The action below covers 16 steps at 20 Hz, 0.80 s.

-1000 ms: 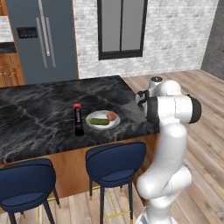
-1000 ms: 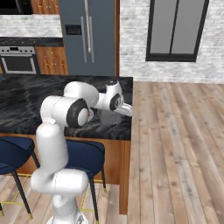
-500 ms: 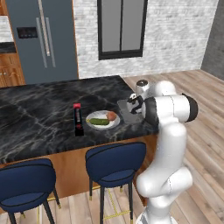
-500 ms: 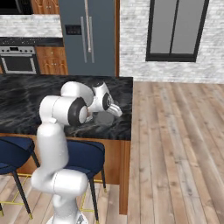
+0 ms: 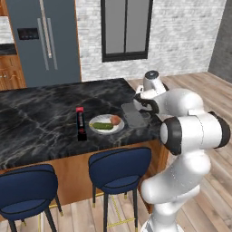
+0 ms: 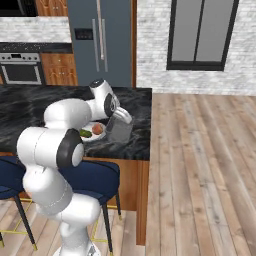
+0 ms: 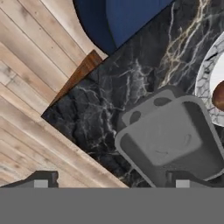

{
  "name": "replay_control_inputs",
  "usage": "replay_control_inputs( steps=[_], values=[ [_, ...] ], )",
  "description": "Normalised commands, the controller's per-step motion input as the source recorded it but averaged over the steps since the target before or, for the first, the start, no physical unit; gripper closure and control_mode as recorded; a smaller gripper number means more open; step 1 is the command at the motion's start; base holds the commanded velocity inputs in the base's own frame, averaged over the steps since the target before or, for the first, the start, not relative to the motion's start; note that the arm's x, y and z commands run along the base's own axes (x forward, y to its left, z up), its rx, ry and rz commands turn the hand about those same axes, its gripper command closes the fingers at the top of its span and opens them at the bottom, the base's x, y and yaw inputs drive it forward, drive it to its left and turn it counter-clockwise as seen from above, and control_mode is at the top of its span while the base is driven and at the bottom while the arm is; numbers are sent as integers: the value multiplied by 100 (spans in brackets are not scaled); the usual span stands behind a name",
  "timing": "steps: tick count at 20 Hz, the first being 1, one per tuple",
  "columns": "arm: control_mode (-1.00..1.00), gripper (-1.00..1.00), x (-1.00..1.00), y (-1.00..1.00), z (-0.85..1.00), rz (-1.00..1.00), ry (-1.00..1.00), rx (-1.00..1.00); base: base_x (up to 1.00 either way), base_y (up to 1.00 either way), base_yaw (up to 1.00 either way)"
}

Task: Retrieve the tupperware and aluminum foil from the cabinet and place them on the dining counter near the plate with cucumber and onion to prepare for storing leftovers.

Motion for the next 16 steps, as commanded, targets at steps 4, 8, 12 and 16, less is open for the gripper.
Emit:
replay_control_inputs(
  steps=[4, 8, 12, 16],
  values=[
    [-100, -100, -100, 76, 100, 4, -15, -8, 0, 0, 0],
    [-100, -100, -100, 95, 100, 6, -8, -7, 0, 0, 0],
    [-100, -100, -100, 100, 98, 9, -9, -10, 0, 0, 0],
    [-100, -100, -100, 93, 73, 10, -12, -5, 0, 0, 0]
  ],
)
